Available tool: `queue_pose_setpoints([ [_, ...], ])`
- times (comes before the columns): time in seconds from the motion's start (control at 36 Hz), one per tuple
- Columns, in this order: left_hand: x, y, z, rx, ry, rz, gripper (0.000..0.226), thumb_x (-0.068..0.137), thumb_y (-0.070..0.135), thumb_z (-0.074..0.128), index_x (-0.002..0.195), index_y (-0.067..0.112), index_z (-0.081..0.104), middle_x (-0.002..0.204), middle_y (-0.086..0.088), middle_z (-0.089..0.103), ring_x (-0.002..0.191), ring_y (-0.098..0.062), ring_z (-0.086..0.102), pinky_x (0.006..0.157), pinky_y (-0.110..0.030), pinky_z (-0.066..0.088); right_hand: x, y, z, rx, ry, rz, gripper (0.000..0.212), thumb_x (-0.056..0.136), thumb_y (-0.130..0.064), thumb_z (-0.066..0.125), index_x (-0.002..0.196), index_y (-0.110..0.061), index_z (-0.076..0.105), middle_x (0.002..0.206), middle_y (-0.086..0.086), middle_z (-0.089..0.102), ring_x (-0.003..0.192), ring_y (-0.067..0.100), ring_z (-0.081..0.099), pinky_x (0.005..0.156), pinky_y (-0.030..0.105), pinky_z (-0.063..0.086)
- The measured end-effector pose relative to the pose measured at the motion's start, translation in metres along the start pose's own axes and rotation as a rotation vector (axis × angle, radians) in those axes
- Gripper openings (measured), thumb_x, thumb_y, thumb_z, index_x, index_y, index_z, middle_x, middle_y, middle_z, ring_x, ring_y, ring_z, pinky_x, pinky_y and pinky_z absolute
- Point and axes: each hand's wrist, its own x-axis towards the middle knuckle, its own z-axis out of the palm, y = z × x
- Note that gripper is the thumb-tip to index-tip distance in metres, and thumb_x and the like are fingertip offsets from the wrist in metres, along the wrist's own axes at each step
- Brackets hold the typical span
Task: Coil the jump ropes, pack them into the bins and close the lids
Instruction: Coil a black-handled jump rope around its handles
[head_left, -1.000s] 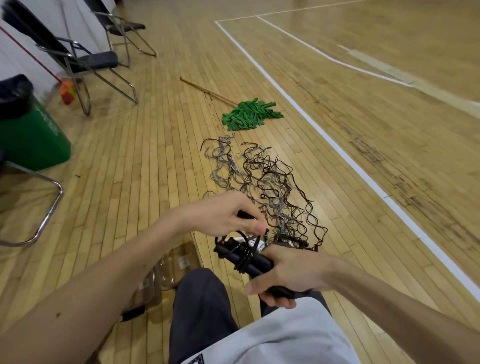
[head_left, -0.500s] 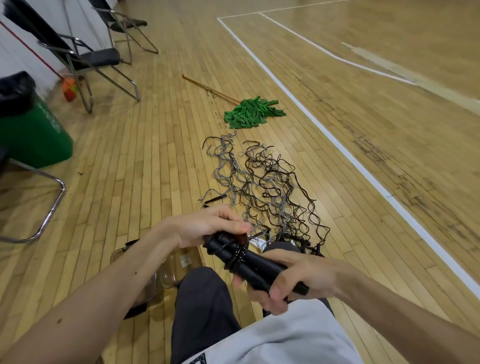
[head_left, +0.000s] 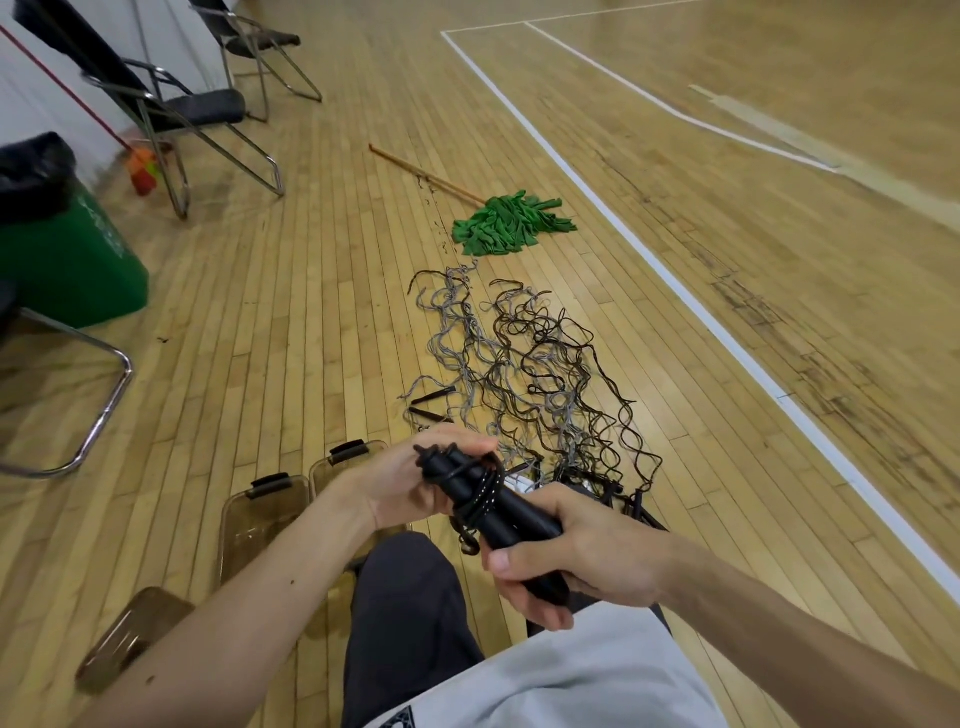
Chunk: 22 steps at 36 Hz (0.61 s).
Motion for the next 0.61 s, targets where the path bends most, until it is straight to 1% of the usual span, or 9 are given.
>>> queue_pose_setpoints([
  [0.06, 0.001, -0.005, 0.001, -0.062, 0.047, -0.003, 0.034, 0.068, 0.040, 0.085, 0.076, 0.012, 0.066, 0.077, -0.001, 0.065, 0.068, -0.014, 0.062, 0.065, -0.029, 0.052, 0.001, 0.001, 0.000, 0.015, 0.024, -0.018, 0.017, 0.094, -0.012, 0.062, 0.077, -0.015, 0.060, 0.064, 0.004, 0.060, 0.046, 0.017, 0.054, 0.047, 0.024, 0.043],
  [0.11, 0.000, -0.008, 0.007, -0.164, 0.142, -0.014, 0.020, 0.083, 0.032, 0.071, 0.072, 0.016, 0.070, 0.076, -0.002, 0.068, 0.065, -0.014, 0.066, 0.063, -0.029, 0.055, 0.004, 0.003, -0.001, 0.036, 0.067, -0.040, 0.013, 0.093, -0.012, 0.064, 0.081, -0.012, 0.059, 0.065, 0.007, 0.059, 0.046, 0.019, 0.053, 0.046, 0.025, 0.045],
  [0.19, -0.001, -0.013, 0.018, -0.285, 0.192, 0.039, 0.026, 0.088, 0.034, 0.048, 0.086, 0.015, 0.066, 0.067, -0.004, 0.069, 0.057, -0.015, 0.065, 0.056, -0.026, 0.055, 0.007, 0.002, -0.005, 0.043, 0.131, -0.070, 0.013, 0.091, -0.012, 0.066, 0.081, -0.008, 0.058, 0.067, 0.011, 0.058, 0.048, 0.022, 0.052, 0.047, 0.024, 0.045],
  [0.22, -0.002, -0.013, 0.021, -0.293, 0.169, 0.065, 0.028, 0.085, 0.035, 0.047, 0.086, 0.013, 0.065, 0.059, -0.003, 0.063, 0.050, -0.013, 0.060, 0.051, -0.022, 0.051, 0.007, 0.002, -0.006, 0.045, 0.148, -0.081, 0.014, 0.090, -0.012, 0.066, 0.080, -0.008, 0.058, 0.067, 0.011, 0.058, 0.049, 0.023, 0.052, 0.047, 0.025, 0.045],
  [0.28, -0.001, -0.015, 0.025, -0.256, 0.120, 0.075, 0.036, 0.083, 0.034, 0.046, 0.081, 0.012, 0.075, 0.049, 0.004, 0.044, 0.039, -0.006, 0.042, 0.045, -0.018, 0.032, 0.007, 0.001, -0.010, 0.064, 0.179, -0.105, 0.014, 0.090, -0.012, 0.066, 0.078, -0.009, 0.059, 0.068, 0.011, 0.058, 0.050, 0.023, 0.054, 0.049, 0.026, 0.047],
  [0.33, 0.003, -0.019, 0.025, -0.225, 0.091, 0.085, 0.039, 0.088, 0.033, 0.046, 0.085, 0.014, 0.081, 0.049, 0.007, 0.035, 0.038, -0.004, 0.033, 0.048, -0.023, 0.018, 0.007, 0.000, -0.013, 0.081, 0.207, -0.117, 0.013, 0.090, -0.011, 0.067, 0.080, -0.008, 0.060, 0.070, 0.012, 0.058, 0.052, 0.023, 0.056, 0.051, 0.028, 0.049],
  [0.39, 0.007, -0.024, 0.020, -0.202, 0.076, 0.097, 0.039, 0.095, 0.032, 0.045, 0.094, 0.013, 0.080, 0.049, 0.008, 0.032, 0.039, -0.005, 0.030, 0.047, -0.024, 0.016, 0.008, 0.000, -0.016, 0.095, 0.255, -0.105, 0.011, 0.090, -0.012, 0.068, 0.083, -0.008, 0.061, 0.071, 0.013, 0.060, 0.057, 0.026, 0.061, 0.055, 0.032, 0.053],
  [0.53, 0.006, -0.029, 0.018, -0.085, 0.137, 0.069, 0.034, 0.097, 0.042, 0.052, 0.092, 0.015, 0.072, 0.052, 0.006, 0.030, 0.041, -0.007, 0.027, 0.043, -0.021, 0.022, 0.008, 0.001, -0.024, 0.125, 0.349, -0.019, 0.015, 0.093, -0.015, 0.066, 0.102, -0.006, 0.059, 0.084, 0.013, 0.068, 0.082, 0.033, 0.071, 0.069, 0.039, 0.061],
  [0.61, 0.005, -0.030, 0.017, 0.036, 0.159, 0.069, 0.035, 0.103, 0.040, 0.046, 0.093, 0.015, 0.069, 0.054, 0.003, 0.027, 0.043, -0.009, 0.024, 0.044, -0.022, 0.022, 0.008, 0.008, -0.030, 0.107, 0.398, 0.003, 0.022, 0.094, -0.017, 0.067, 0.110, -0.003, 0.059, 0.083, 0.013, 0.067, 0.069, 0.028, 0.065, 0.059, 0.032, 0.056],
])
